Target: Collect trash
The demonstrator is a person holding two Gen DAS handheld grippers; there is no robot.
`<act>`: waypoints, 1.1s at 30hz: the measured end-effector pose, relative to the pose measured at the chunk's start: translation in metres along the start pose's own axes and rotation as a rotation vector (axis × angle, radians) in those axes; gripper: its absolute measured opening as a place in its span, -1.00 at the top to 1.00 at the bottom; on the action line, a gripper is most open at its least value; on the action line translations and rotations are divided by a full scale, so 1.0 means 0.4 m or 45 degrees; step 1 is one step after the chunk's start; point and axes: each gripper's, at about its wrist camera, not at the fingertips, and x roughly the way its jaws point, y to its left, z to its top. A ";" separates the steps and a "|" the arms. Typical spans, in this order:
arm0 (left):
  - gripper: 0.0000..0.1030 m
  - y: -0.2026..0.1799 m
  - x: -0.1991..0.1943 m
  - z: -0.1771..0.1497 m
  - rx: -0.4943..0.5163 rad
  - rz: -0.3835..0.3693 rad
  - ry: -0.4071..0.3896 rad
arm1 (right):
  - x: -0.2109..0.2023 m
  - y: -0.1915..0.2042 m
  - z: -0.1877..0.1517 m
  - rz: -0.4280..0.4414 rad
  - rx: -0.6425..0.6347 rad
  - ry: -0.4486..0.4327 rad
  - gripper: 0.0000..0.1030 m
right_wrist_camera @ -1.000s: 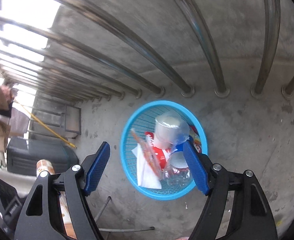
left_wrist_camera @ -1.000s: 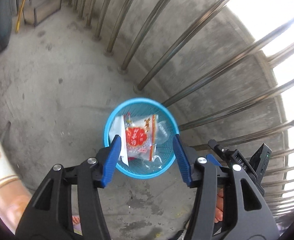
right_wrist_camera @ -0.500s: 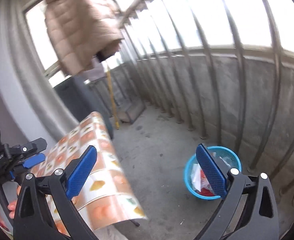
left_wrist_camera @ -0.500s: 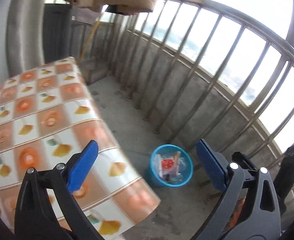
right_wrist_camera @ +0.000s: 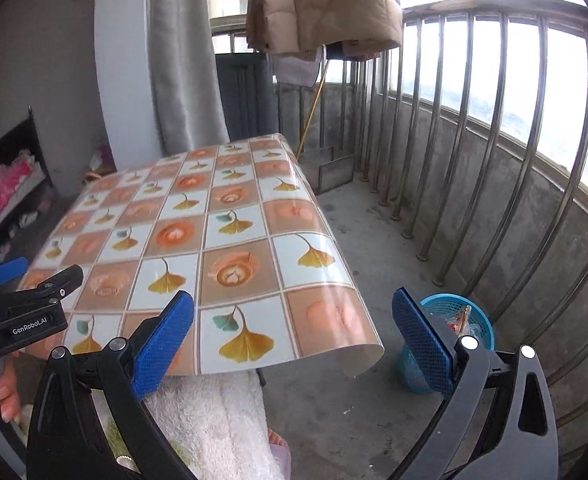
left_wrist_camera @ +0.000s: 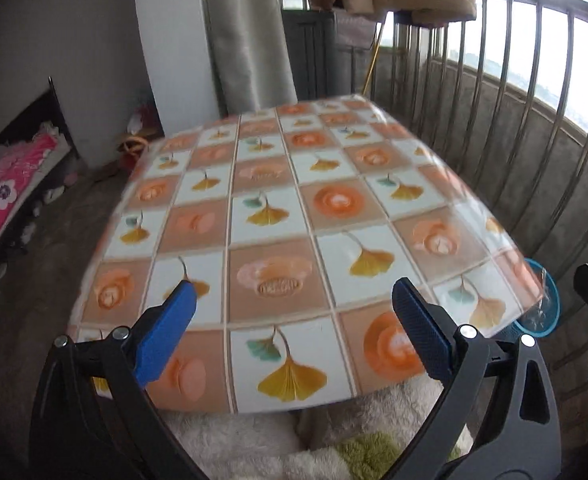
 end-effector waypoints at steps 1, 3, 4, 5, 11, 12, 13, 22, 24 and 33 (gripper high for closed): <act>-0.83 0.011 0.007 -0.021 -0.019 -0.031 0.050 | 0.003 0.019 -0.014 -0.016 -0.015 0.024 -0.88; -0.83 0.011 0.022 -0.048 -0.033 -0.049 0.112 | 0.023 0.050 -0.038 -0.038 -0.041 0.131 -0.88; -0.83 0.012 0.029 -0.053 -0.025 -0.053 0.134 | 0.032 0.054 -0.050 -0.052 -0.048 0.170 -0.88; -0.83 0.004 0.034 -0.061 -0.018 -0.051 0.151 | 0.041 0.058 -0.060 -0.072 -0.054 0.205 -0.88; -0.83 0.007 0.057 -0.070 -0.044 -0.055 0.224 | 0.074 0.037 -0.083 -0.155 -0.056 0.303 -0.88; -0.83 0.007 0.061 -0.070 -0.050 -0.060 0.234 | 0.078 0.033 -0.084 -0.165 -0.049 0.309 -0.88; -0.83 0.007 0.065 -0.069 -0.057 -0.067 0.244 | 0.078 0.027 -0.085 -0.179 -0.041 0.314 -0.88; -0.83 -0.007 0.087 -0.069 -0.071 -0.108 0.297 | 0.091 -0.002 -0.082 -0.250 -0.044 0.325 -0.88; -0.83 -0.008 0.091 -0.068 -0.073 -0.106 0.301 | 0.096 -0.009 -0.082 -0.255 -0.030 0.331 -0.88; -0.83 -0.024 0.097 -0.067 -0.052 -0.096 0.312 | 0.102 -0.025 -0.087 -0.251 0.001 0.344 -0.87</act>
